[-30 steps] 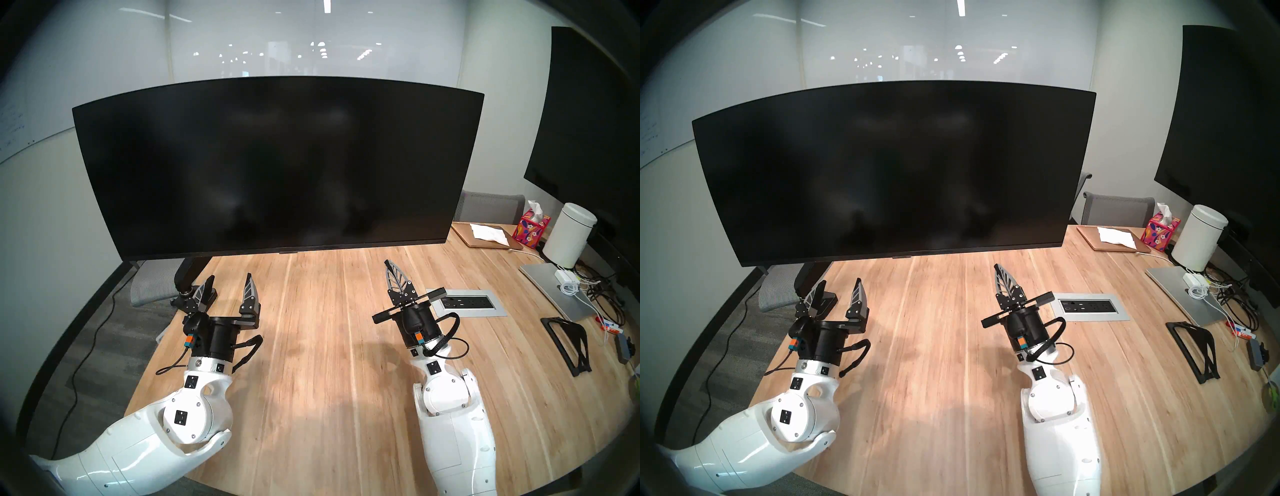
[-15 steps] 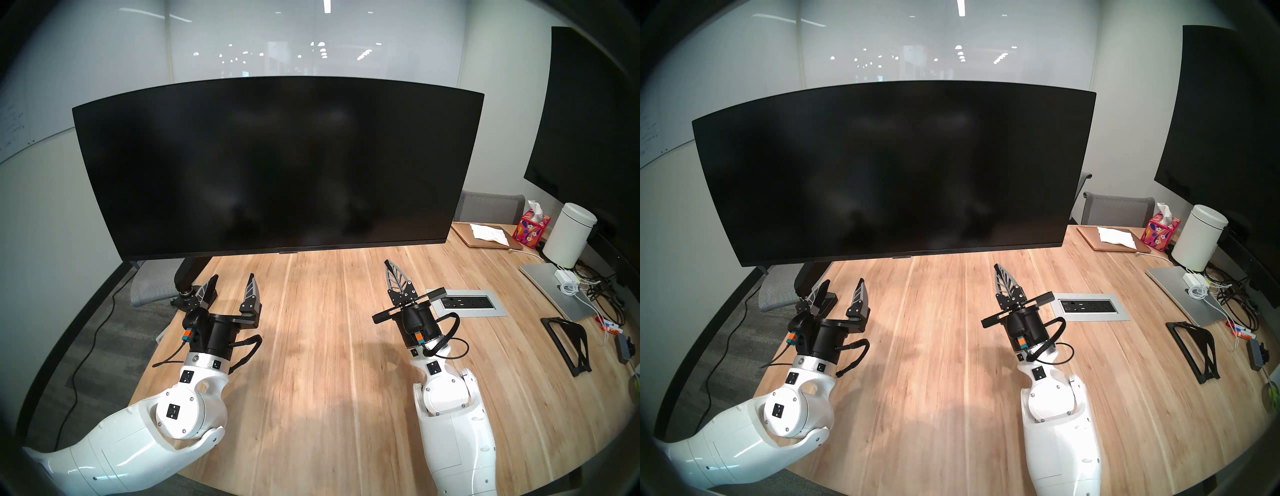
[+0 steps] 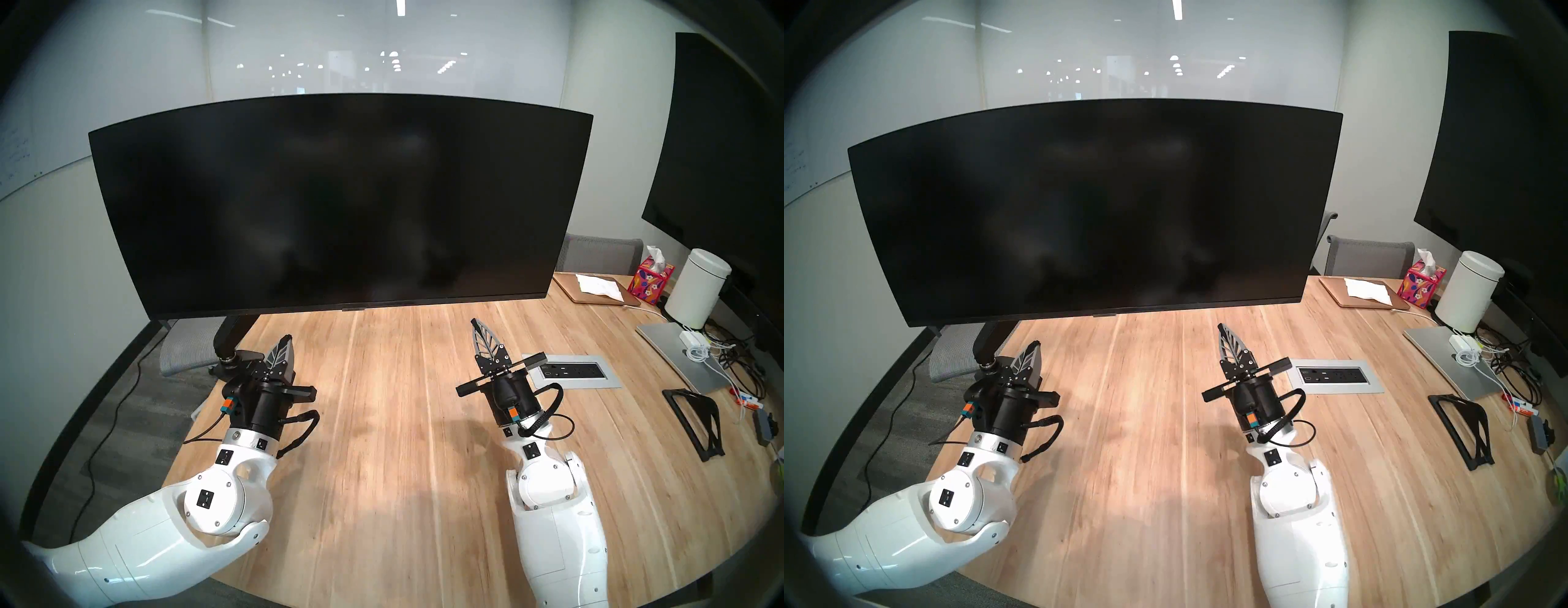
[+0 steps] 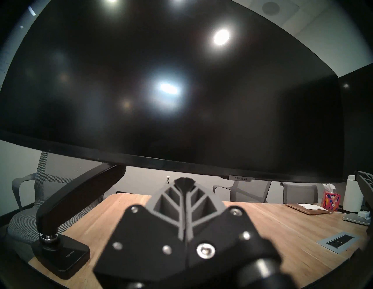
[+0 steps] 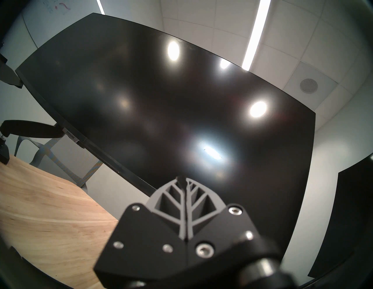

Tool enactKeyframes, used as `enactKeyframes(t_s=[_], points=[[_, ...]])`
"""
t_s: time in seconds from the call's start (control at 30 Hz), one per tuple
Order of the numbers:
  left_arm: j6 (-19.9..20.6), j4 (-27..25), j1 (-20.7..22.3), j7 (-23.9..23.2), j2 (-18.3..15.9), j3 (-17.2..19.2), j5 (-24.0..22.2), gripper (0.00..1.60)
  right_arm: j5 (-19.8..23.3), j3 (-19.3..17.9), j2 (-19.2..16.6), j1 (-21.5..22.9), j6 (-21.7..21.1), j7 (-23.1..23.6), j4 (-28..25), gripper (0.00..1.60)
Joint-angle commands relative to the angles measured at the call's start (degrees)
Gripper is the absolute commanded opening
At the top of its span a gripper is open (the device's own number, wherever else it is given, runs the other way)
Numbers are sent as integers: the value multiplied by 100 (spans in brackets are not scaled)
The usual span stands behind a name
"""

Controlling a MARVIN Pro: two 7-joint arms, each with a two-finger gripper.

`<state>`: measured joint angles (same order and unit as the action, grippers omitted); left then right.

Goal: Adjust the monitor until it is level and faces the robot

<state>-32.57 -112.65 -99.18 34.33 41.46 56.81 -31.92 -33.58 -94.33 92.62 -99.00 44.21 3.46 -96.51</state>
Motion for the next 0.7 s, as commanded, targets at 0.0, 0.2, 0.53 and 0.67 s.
enactKeyframes(t_s=[0.0, 0.2, 0.53, 0.67], points=[[137, -221, -6, 208, 44, 48, 85, 0, 25, 12, -1, 52, 28, -14, -90, 13], [277, -294, 7, 386, 90, 33, 76, 0, 25, 12, -2, 52, 28, -14, -90, 13], [582, -398, 30, 657, 140, 16, 151, 0, 25, 11, -1, 52, 28, -13, -90, 13], [663, -416, 42, 764, 187, 6, 213, 0, 25, 11, -1, 52, 28, -14, -90, 13]])
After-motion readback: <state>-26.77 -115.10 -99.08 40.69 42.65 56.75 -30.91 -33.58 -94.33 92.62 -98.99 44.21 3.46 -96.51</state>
